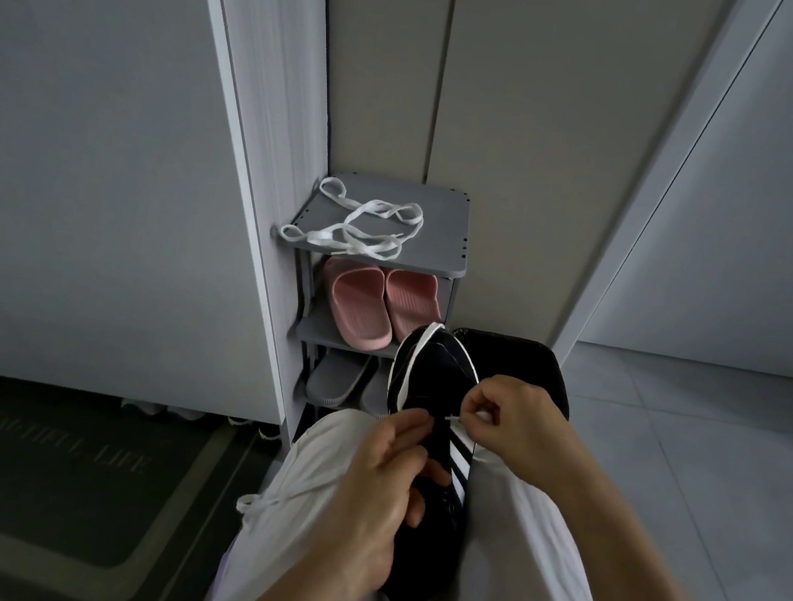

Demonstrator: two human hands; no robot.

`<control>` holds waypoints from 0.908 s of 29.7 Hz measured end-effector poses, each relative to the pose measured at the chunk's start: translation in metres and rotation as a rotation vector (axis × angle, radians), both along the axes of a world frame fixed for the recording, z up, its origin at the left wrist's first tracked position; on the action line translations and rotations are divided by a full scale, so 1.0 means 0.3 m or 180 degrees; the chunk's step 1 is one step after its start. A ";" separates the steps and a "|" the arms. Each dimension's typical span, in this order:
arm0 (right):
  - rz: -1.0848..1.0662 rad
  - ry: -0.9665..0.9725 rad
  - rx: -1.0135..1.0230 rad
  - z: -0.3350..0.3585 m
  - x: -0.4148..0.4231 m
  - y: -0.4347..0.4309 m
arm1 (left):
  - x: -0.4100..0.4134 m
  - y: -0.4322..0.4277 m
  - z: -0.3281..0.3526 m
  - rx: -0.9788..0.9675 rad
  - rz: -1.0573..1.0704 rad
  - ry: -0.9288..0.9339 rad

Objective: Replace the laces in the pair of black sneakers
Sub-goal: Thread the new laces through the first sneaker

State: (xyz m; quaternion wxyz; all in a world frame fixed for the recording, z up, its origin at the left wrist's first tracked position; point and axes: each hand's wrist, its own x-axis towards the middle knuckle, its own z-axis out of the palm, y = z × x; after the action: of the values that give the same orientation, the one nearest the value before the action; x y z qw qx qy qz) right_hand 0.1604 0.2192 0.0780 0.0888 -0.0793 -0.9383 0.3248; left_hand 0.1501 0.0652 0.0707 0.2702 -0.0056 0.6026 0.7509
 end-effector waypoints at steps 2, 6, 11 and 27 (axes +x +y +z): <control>0.0040 0.0020 0.0079 0.013 -0.009 0.003 | 0.005 0.000 -0.001 -0.0028 -0.0015 0.0050; 0.0057 0.0055 -0.0099 0.028 -0.017 0.004 | 0.008 -0.008 0.002 -0.0048 -0.0021 0.0084; 0.0011 0.0014 -0.0293 0.023 -0.010 0.000 | 0.012 -0.017 0.002 0.0099 0.0059 -0.0059; 0.0271 -0.0010 0.0342 0.018 -0.007 0.004 | 0.034 0.006 -0.009 0.0747 0.0285 -0.0444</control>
State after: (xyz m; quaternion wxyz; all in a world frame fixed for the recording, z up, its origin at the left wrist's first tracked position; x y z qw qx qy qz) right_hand 0.1584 0.2203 0.0836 0.0777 -0.0349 -0.9570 0.2774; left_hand 0.1604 0.0669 0.0682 0.2764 -0.0531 0.4896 0.8253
